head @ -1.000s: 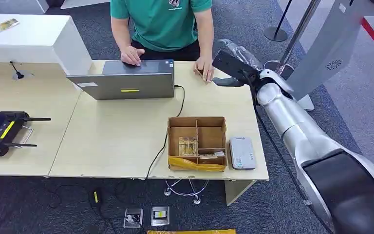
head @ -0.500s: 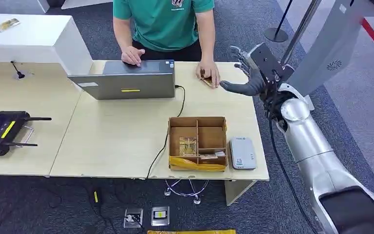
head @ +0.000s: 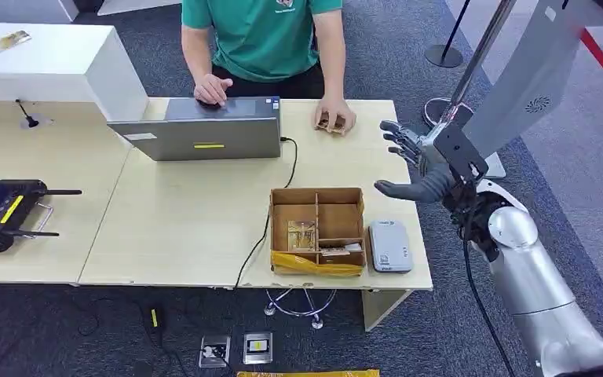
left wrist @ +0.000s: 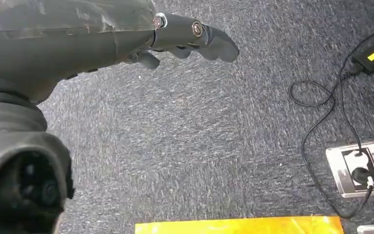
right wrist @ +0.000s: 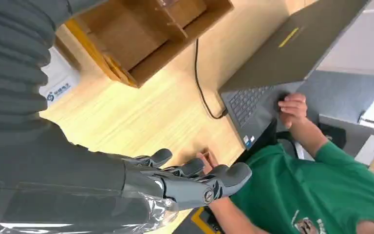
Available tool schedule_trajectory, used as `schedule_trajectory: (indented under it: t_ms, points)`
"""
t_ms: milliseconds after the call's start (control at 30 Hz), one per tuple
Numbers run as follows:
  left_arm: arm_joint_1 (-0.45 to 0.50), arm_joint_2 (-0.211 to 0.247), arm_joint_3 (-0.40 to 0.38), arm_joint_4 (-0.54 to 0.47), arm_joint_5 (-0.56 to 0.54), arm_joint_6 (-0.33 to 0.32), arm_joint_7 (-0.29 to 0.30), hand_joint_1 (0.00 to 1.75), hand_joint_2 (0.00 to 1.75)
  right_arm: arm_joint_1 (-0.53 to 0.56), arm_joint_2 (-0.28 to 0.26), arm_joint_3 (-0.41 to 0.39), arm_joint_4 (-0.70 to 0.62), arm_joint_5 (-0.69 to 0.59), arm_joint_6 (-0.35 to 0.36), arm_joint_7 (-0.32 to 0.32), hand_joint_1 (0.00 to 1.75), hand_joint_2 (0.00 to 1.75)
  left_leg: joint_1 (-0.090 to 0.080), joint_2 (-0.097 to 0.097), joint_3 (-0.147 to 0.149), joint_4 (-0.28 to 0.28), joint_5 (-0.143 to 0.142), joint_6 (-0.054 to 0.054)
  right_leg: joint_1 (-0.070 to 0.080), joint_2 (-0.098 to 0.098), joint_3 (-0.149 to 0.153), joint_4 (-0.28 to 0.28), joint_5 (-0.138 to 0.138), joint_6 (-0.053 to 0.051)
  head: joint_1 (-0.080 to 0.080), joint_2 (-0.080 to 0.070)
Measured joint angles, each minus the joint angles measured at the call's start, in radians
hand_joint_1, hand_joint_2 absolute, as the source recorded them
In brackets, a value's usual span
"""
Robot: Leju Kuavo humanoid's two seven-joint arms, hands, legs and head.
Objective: Pass the card to the sensor for recognition and then transmit it.
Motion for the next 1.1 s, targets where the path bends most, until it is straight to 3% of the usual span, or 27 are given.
schedule_trajectory:
  t_ms: [500, 833, 1100]
  points:
    - [-0.002, 0.003, 0.002, 0.0, 0.007, 0.02, 0.009, 0.0, 0.0, 0.055, -0.023, -0.014, -0.114, 0.106, 0.072, 0.043, 0.0, 1.75, 0.0, 0.0, 0.0, 0.0, 0.0, 0.0, 0.0, 0.0, 0.0, 0.0, 0.0, 0.0, 0.0, 0.0]
    - [-0.013, 0.047, 0.026, 0.0, 0.019, 0.013, -0.024, 0.0, 0.0, 0.077, -0.022, -0.007, -0.202, 0.225, 0.1, 0.14, 0.0, 1.75, 0.0, 0.0, 0.0, 0.0, 0.0, 0.0, 0.0, 0.0, 0.0, 0.0, 0.0, 0.0, 0.0, 0.0]
    - [-0.089, 0.096, 0.047, -0.002, -0.035, -0.032, 0.056, 0.0, 0.0, 0.09, -0.022, 0.017, -0.283, 0.377, 0.091, 0.179, 0.0, 1.75, 0.0, -0.001, 0.0, 0.0, 0.0, 0.0, 0.0, 0.0, 0.0, 0.001, 0.0, 0.0, 0.0, 0.0]
